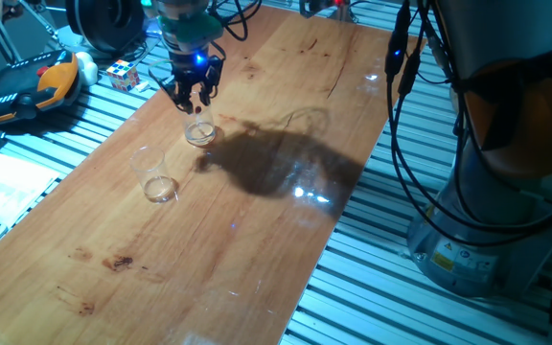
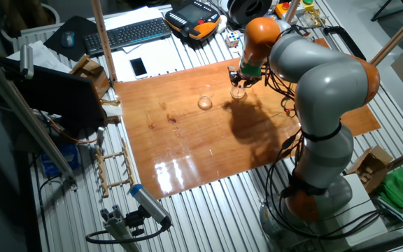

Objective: Transfer liquid using a dropper

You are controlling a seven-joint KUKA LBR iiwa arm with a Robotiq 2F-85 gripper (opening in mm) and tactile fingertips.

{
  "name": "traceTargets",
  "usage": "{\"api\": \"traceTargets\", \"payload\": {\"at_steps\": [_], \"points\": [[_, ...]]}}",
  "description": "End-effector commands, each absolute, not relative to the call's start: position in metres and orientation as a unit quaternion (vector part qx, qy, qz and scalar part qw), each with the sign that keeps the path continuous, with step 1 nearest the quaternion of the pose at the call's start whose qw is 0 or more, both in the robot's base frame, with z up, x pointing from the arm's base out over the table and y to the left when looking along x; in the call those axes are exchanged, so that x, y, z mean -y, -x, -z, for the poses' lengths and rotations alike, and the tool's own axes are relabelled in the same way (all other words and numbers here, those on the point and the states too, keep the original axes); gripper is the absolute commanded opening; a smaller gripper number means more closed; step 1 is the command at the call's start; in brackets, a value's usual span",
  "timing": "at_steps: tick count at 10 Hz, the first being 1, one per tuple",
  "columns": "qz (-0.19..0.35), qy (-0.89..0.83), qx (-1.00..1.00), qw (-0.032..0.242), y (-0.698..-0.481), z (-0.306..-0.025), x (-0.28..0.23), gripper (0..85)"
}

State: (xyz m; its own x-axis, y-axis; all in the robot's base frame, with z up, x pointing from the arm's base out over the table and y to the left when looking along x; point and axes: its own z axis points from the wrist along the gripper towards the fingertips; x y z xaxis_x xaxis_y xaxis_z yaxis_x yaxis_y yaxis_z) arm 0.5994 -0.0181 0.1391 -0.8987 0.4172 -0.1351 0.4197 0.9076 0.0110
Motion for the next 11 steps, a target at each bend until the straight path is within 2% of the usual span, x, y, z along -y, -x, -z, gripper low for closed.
{"api": "traceTargets", "payload": {"at_steps": [1, 6, 11], "points": [[0.008, -0.215, -0.974, 0.069, -0.5994, -0.1374, 0.0183, 39.0], [0.006, -0.215, -0.974, 0.071, -0.5989, -0.1286, 0.0172, 35.3], [0.006, -0.213, -0.975, 0.068, -0.5985, -0.13, 0.017, 23.0]]}}
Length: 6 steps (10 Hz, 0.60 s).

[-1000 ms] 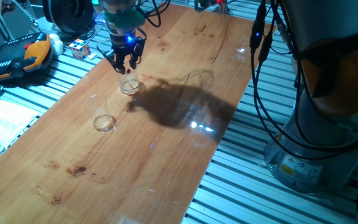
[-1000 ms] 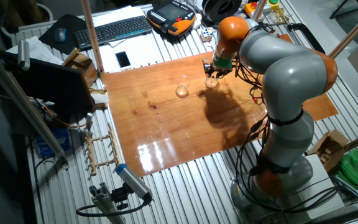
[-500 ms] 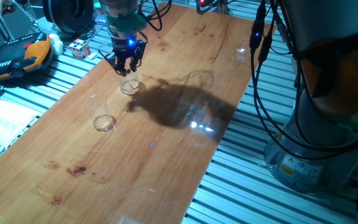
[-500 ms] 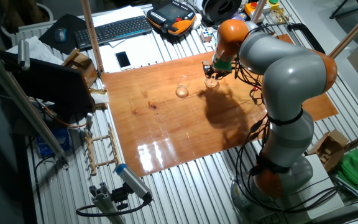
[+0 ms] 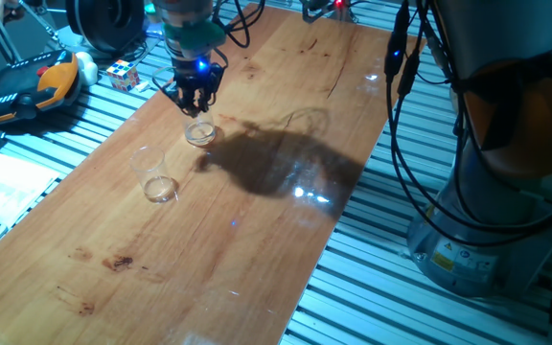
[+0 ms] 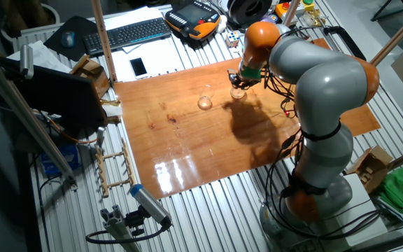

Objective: Transfer liquid using a dropper

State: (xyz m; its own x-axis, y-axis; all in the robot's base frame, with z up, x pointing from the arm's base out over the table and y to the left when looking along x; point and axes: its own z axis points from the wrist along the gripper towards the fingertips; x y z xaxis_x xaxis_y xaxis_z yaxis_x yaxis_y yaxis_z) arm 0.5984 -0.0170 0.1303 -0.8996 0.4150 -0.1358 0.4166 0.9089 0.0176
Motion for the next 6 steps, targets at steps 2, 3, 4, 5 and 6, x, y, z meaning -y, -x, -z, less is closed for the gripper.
{"api": "traceTargets", "payload": {"at_steps": [2, 3, 4, 5, 6], "points": [[0.007, -0.211, -0.975, 0.066, -0.598, -0.132, 0.017, 20.7], [0.009, -0.21, -0.975, 0.064, -0.597, -0.135, 0.017, 20.7], [0.011, -0.21, -0.976, 0.062, -0.596, -0.138, 0.017, 20.7], [0.012, -0.21, -0.976, 0.059, -0.596, -0.14, 0.017, 20.7], [0.012, -0.21, -0.976, 0.055, -0.595, -0.142, 0.017, 20.7]]}}
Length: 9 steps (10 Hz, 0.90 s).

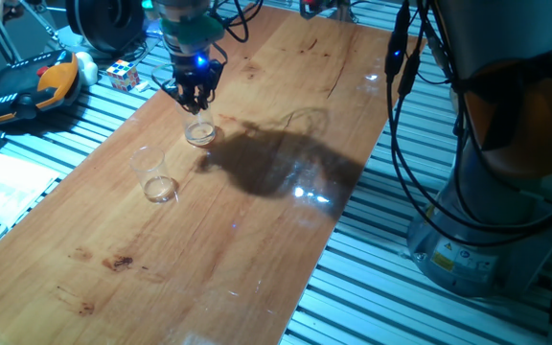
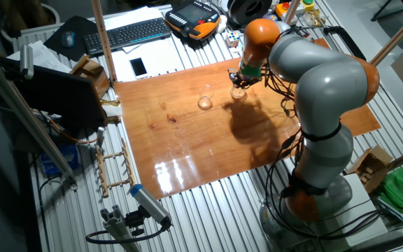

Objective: Transfer liquid using a dropper

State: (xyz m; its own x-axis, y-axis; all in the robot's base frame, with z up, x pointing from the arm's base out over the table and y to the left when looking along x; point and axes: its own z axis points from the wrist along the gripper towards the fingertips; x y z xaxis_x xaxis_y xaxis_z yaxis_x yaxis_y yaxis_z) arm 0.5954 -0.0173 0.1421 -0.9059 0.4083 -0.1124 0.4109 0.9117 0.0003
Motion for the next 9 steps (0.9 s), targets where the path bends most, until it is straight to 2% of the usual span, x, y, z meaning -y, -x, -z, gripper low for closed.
{"api": "traceTargets", "payload": {"at_steps": [1, 9], "points": [[0.01, -0.21, -0.976, 0.051, -0.595, -0.144, 0.017, 20.7], [-0.022, -0.211, -0.977, 0.009, -0.596, -0.155, 0.024, 21.0]]}}
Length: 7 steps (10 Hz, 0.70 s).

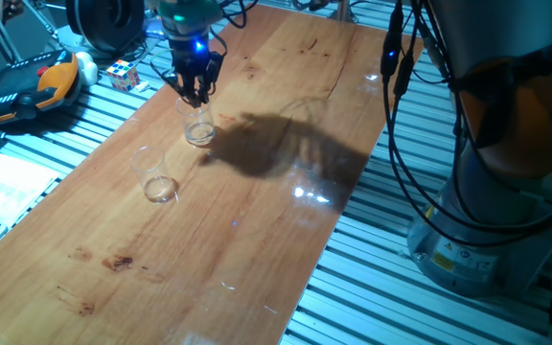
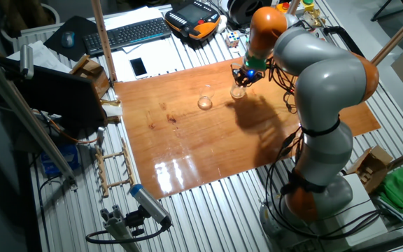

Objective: Transfer liquid using a dropper

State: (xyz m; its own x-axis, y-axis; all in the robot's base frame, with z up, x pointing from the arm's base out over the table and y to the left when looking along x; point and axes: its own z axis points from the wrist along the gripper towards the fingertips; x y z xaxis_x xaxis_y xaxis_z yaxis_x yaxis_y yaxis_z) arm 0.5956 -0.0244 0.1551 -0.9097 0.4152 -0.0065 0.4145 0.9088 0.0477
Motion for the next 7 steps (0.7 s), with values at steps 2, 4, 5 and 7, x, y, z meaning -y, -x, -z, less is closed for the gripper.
{"api": "traceTargets", "payload": {"at_steps": [2, 4, 5, 7], "points": [[-0.026, -0.213, -0.977, 0.0, -0.5947, -0.1572, 0.0243, 21.0], [-0.032, -0.212, -0.977, -0.01, -0.5945, -0.1573, 0.0246, 21.0], [-0.038, -0.214, -0.976, -0.014, -0.5944, -0.1571, 0.0249, 21.0], [-0.045, -0.216, -0.975, -0.022, -0.5937, -0.1582, 0.0248, 21.0]]}}
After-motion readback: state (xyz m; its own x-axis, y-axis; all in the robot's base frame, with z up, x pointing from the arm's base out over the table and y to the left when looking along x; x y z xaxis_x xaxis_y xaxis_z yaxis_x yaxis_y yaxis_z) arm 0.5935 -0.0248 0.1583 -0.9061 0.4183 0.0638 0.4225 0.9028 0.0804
